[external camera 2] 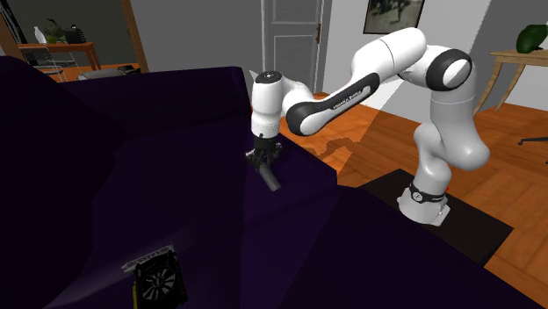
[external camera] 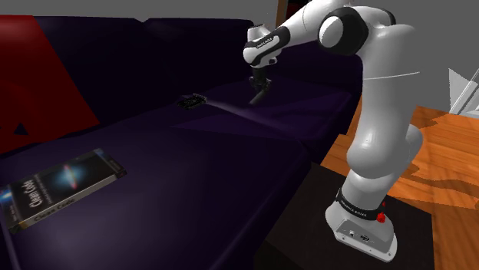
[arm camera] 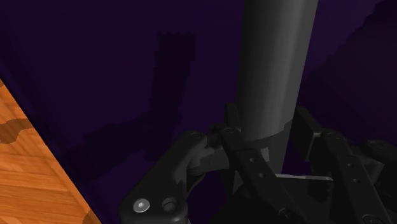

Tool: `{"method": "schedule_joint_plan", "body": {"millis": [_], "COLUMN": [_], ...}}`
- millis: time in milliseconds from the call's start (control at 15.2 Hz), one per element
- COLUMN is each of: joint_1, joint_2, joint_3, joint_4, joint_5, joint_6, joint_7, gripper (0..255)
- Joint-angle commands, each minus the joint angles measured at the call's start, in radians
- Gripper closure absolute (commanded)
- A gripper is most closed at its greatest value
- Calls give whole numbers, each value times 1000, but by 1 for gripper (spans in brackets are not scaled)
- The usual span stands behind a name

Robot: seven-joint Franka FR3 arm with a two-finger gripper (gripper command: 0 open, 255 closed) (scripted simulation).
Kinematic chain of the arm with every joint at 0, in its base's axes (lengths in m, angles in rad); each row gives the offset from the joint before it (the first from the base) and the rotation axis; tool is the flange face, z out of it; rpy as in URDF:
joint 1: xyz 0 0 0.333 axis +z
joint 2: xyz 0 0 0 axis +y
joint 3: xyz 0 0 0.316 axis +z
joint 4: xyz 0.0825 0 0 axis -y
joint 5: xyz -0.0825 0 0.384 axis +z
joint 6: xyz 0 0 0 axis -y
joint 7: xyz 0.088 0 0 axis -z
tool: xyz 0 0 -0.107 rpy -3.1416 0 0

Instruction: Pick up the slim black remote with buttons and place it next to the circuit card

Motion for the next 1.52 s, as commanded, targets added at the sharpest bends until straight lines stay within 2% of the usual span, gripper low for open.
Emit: {"method": "schedule_joint_plan", "body": {"millis": [0, 330, 660, 924, 1122, 1188, 1452], "joint_1": [29, 97, 166, 221, 264, 267, 266], "joint_2": [30, 104, 208, 321, 442, 454, 448], "joint_3": [13, 42, 64, 78, 84, 84, 84], "joint_4": [45, 164, 332, 521, 727, 747, 685], "joint_5": [-2, -6, -8, -8, -7, -6, -9], "joint_6": [-25, -91, -175, -265, -359, -368, -312], "joint_7": [40, 126, 200, 248, 275, 277, 289], "gripper": [255, 255, 255, 255, 255, 255, 255]}}
